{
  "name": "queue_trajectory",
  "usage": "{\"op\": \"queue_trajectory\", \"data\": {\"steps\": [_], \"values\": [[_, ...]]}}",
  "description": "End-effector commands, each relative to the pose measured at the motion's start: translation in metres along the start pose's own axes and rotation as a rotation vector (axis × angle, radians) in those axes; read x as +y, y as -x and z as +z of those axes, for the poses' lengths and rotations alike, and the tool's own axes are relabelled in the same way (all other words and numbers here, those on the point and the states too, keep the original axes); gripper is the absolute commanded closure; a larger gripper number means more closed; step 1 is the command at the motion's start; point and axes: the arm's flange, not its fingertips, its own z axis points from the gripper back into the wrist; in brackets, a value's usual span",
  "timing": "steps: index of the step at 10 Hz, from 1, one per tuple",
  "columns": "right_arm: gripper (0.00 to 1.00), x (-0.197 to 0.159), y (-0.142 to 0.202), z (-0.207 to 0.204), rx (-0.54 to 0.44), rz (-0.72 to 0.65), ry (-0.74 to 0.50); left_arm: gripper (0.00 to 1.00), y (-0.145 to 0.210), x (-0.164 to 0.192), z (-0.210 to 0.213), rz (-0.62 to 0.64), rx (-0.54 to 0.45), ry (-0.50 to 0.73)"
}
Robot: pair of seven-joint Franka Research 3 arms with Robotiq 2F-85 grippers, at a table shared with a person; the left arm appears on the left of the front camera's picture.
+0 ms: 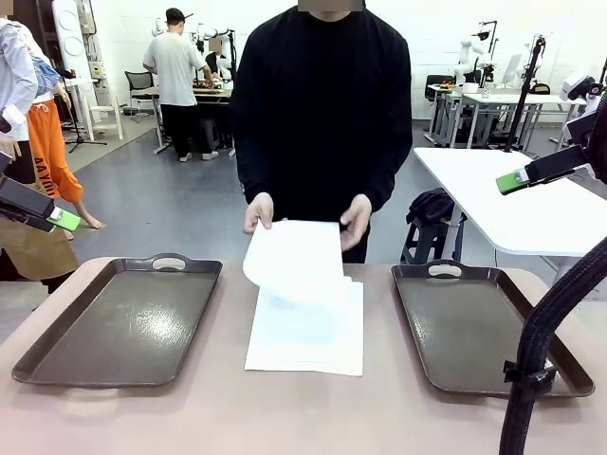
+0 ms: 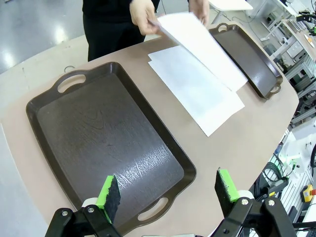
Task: Sort the A4 documents.
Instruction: Receive the A4 Paper.
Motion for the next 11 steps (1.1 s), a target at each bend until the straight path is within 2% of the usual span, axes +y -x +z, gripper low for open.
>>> {"op": "queue_trajectory", "data": {"steps": [1,11], "values": [[0.0,0.0006,-0.0002,-0.0011,-0.001,0.001,-0.005,0.0,-0.0004,0.0014,0.0004,-0.001,-0.005,0.012],[0.0,0.0006,-0.0002,-0.0011,-0.001,0.001,-0.005,0.0,-0.0004,0.0014,0.0004,-0.001,-0.005,0.012]]}}
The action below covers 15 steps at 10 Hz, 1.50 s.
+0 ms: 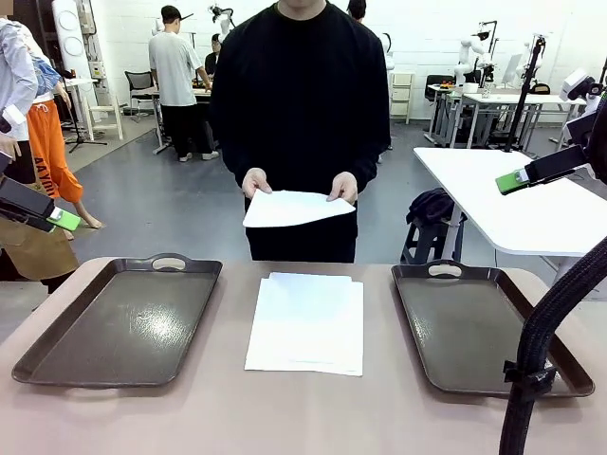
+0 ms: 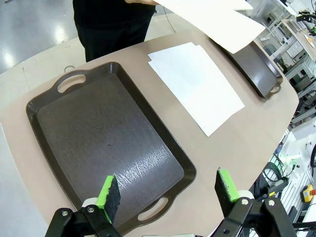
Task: Sort the A4 documents.
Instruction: Receive the A4 Paper.
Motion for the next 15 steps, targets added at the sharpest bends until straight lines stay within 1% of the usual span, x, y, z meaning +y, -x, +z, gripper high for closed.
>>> {"op": "queue_trajectory", "data": {"steps": [1,15], "values": [[0.0,0.0006,-0.0002,-0.0011,-0.001,0.001,-0.005,0.0,-0.0004,0.0014,0.0004,-0.001,-0.005,0.012],[0.0,0.0006,-0.0002,-0.0011,-0.001,0.001,-0.005,0.0,-0.0004,0.0014,0.0004,-0.001,-0.005,0.012]]}}
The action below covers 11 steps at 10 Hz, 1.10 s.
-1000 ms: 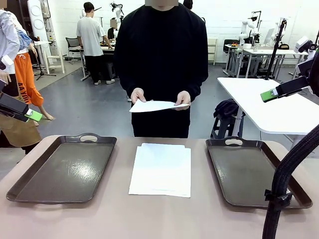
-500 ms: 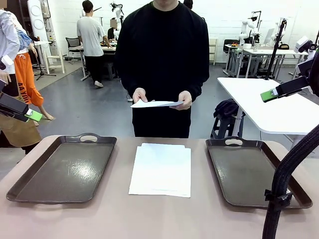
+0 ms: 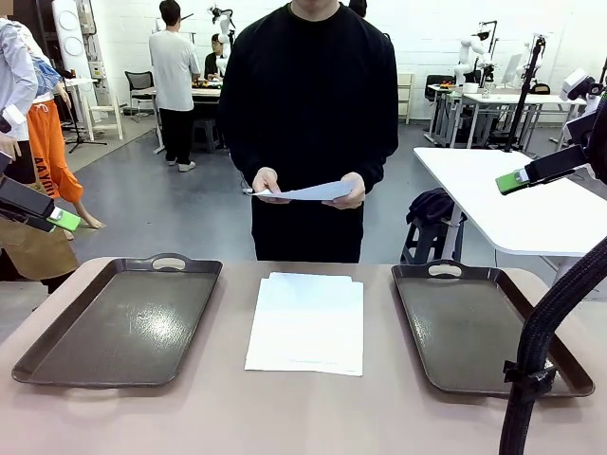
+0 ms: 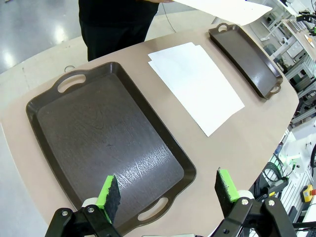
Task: Sort the A4 documents.
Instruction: Receive the A4 Paper.
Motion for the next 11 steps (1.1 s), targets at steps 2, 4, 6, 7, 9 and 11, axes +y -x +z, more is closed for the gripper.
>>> {"op": "queue_trajectory", "data": {"steps": [2,4,6,7,9,11], "values": [[0.0,0.0006,-0.0002,-0.001,-0.001,0.001,-0.005,0.0,-0.0004,0.0014,0.0004,-0.001,-0.005,0.012],[0.0,0.0006,-0.0002,-0.001,-0.001,0.001,-0.005,0.0,-0.0004,0.0014,0.0004,-0.001,-0.005,0.012],[0.0,0.0006,-0.0002,-0.001,-0.001,0.001,-0.005,0.0,-0.0004,0.0014,0.0004,-0.001,-0.005,0.012],[0.0,0.0006,-0.0002,-0.001,-0.001,0.001,-0.005,0.0,-0.0004,0.0014,0.0004,-0.001,-0.005,0.012],[0.0,0.0006,-0.0002,-0.001,-0.001,0.001,-0.005,0.0,-0.0004,0.0014,0.0004,-0.001,-0.005,0.012],[0.0,0.0006,-0.0002,-0.001,-0.001,0.001,-0.005,0.0,-0.0004,0.0014,0.0004,-0.001,-0.005,0.012]]}}
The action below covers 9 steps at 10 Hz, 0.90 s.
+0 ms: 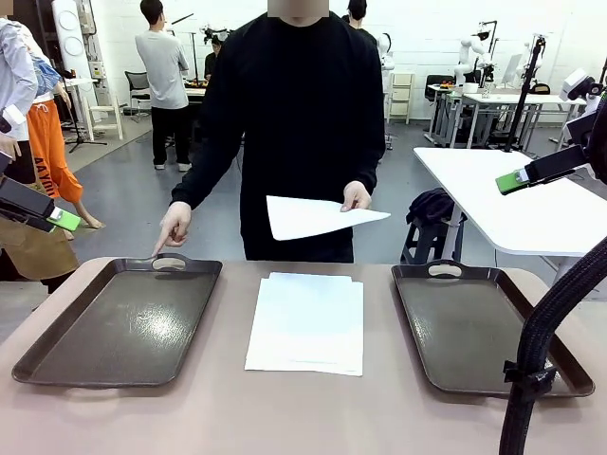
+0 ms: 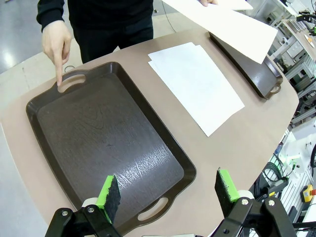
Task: Sort the A4 documents.
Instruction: Receive the A4 Paper.
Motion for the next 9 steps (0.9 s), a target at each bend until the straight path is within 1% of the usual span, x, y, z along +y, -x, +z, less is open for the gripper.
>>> {"op": "queue_trajectory", "data": {"steps": [1,9], "values": [[0.0,0.0006,-0.0002,-0.0011,-0.001,0.001,-0.005,0.0,-0.0004,0.0014,0.0004,-0.001,-0.005,0.012],[0.0,0.0006,-0.0002,-0.0011,-0.001,0.001,-0.005,0.0,0.0,-0.0001,0.0,0.0,0.0,0.0]]}}
